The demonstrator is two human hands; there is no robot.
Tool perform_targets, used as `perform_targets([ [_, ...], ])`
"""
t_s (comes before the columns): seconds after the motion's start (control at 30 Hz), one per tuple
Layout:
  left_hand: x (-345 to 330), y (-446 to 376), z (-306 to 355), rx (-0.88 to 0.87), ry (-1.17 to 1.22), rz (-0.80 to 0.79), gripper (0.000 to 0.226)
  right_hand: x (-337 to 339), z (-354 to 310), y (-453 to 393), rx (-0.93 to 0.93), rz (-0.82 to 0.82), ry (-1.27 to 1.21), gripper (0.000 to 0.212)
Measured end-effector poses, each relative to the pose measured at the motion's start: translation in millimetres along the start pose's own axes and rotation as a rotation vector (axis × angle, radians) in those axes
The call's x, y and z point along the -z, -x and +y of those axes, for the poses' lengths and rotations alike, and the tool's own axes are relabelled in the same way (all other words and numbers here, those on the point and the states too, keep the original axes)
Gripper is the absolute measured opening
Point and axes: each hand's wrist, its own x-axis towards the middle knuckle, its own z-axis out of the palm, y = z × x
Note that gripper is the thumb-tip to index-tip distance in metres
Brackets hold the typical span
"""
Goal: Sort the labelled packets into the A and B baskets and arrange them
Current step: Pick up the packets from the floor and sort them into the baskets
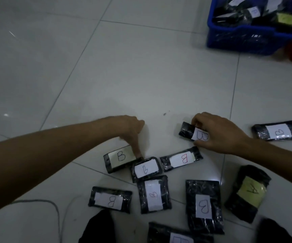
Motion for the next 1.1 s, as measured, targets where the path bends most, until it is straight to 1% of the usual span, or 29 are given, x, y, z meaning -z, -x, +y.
perform_targets([
  [0.07,-15.4,3.0,2.0,-0.011,-0.103,0.005,0.101,-3.3,-7.1,-0.7,0.01,0.032,-0.05,0.043],
  [0.13,-29.9,3.4,3.2,-0.041,-0.096,0.037,0.097,-5.3,-14.1,-4.9,0.027,0.065,-0.089,0.042],
  [0.17,-33.4,2.5,2.2,-0.056,-0.075,0.048,0.091,-5.3,-17.4,-7.7,0.032,0.081,-0.107,0.042],
  [0.23,-30.2,0.6,-2.2,-0.066,-0.015,0.077,0.068,-3.2,-23.3,-13.3,0.017,0.106,-0.155,0.041],
  [0.27,-25.3,-0.7,-5.7,-0.067,0.031,0.115,0.056,-1.6,-25.3,-15.5,-0.004,0.115,-0.184,0.04],
  [0.3,-18.9,-2.2,-9.8,-0.068,0.083,0.161,0.05,0.4,-26.5,-17.4,-0.03,0.123,-0.211,0.04],
  [0.4,6.6,-9.0,-22.0,-0.095,0.302,0.351,0.046,15.6,-23.8,-21.3,-0.089,0.137,-0.26,0.04],
  [0.47,26.5,-14.6,-27.5,-0.153,0.543,0.455,0.041,38.4,-19.4,-23.0,-0.115,0.14,-0.258,0.041],
  [0.57,62.9,-27.4,-32.1,-0.311,0.979,0.479,0.032,88.0,-12.2,-30.1,-0.192,0.181,-0.239,0.043],
  [0.63,90.5,-36.2,-35.8,-0.402,1.133,0.475,0.029,120.7,-7.7,-40.9,-0.27,0.216,-0.27,0.044],
  [0.73,136.3,-40.7,-48.1,-0.525,1.286,0.465,0.029,165.9,-5.2,-60.2,-0.399,0.329,-0.381,0.047],
  [0.8,165.4,-36.4,-63.0,-0.558,1.329,0.495,0.027,193.4,-10.8,-72.0,-0.461,0.408,-0.431,0.046],
  [0.93,215.4,-23.5,-85.4,-0.567,1.325,0.493,0.025,226.2,-28.4,-78.9,-0.513,0.527,-0.553,0.031],
  [1.0,244.3,-21.3,-84.8,-0.575,1.318,0.476,0.024,238.8,-30.0,-82.7,-0.531,0.559,-0.589,0.028],
  [1.1,290.9,-28.0,-63.0,-0.601,1.321,0.455,0.021,252.6,-9.2,-91.7,-0.577,0.616,-0.649,0.024],
])
